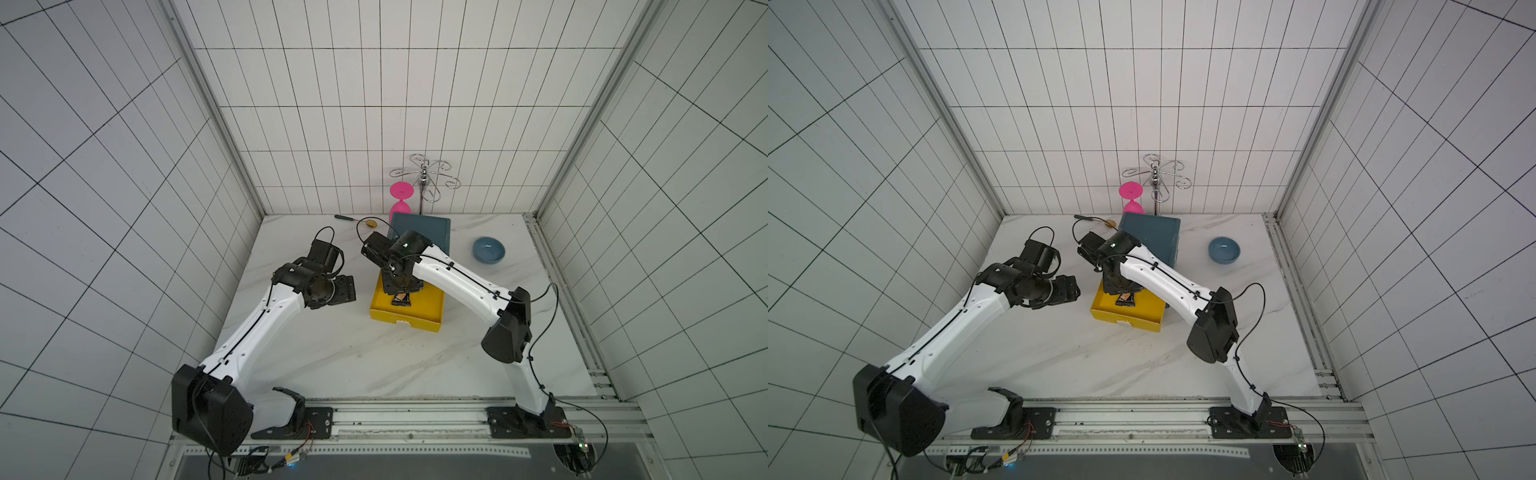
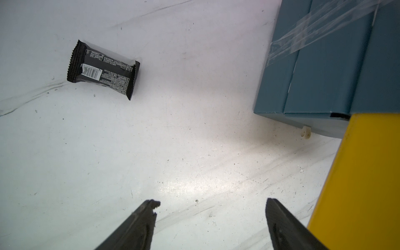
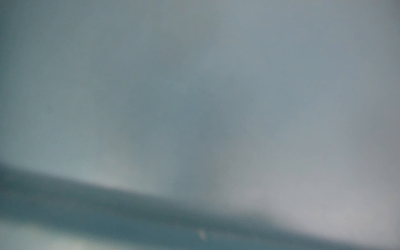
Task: Take the cookies out of the drawer
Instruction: Pick up the cookie from the drawer, then place the cookie at the center of the board.
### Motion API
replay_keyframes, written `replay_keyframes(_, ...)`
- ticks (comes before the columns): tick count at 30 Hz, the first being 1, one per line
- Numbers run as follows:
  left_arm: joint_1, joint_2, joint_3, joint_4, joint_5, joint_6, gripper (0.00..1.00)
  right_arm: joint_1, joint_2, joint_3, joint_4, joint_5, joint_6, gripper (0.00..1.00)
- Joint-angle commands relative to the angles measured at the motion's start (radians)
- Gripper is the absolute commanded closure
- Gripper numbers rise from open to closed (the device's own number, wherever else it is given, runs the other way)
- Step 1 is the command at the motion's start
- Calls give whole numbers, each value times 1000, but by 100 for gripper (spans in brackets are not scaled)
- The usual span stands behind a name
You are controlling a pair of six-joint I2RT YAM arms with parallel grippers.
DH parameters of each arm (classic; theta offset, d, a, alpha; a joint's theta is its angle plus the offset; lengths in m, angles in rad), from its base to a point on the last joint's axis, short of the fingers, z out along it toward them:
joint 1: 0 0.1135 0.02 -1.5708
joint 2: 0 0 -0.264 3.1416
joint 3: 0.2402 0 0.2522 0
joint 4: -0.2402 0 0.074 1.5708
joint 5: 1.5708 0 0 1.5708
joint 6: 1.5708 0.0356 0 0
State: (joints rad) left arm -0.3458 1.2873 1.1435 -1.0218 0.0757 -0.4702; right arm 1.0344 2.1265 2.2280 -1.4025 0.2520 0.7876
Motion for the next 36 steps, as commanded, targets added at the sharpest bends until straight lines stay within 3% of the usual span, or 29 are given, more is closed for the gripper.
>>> replay_keyframes(1,6,-26,5,-3,-3,13,17,12,-104,-15,-6,42,-28,61)
replay_keyframes(8,23,-28,48,-25,0,6,17,21,-248,29,-8,2,-62,60)
replay_keyframes(11,27,-35,87,-49,10,-1,17,-25,-307,67,-60,6,-59,60)
replay_keyframes(15,27,-83,124,-70,43,-22,17,-209,-418,-25,-105,-19,-87,60)
replay_keyframes(21,11,-267,38,-24,173,-150,17,-579,-576,-376,27,-159,-210,60)
replay_keyframes(24,-40,-437,-102,77,211,-282,17,-720,-586,-575,130,-214,-254,60)
replay_keyframes(28,-164,-644,-282,208,186,-487,17,-807,-526,-763,273,-238,-272,59)
replay_keyframes(32,-276,-780,-370,249,136,-596,17,-861,-433,-837,367,-256,-269,58)
replay_keyframes(36,-383,-822,-436,292,99,-642,17,-892,-355,-850,418,-249,-292,55)
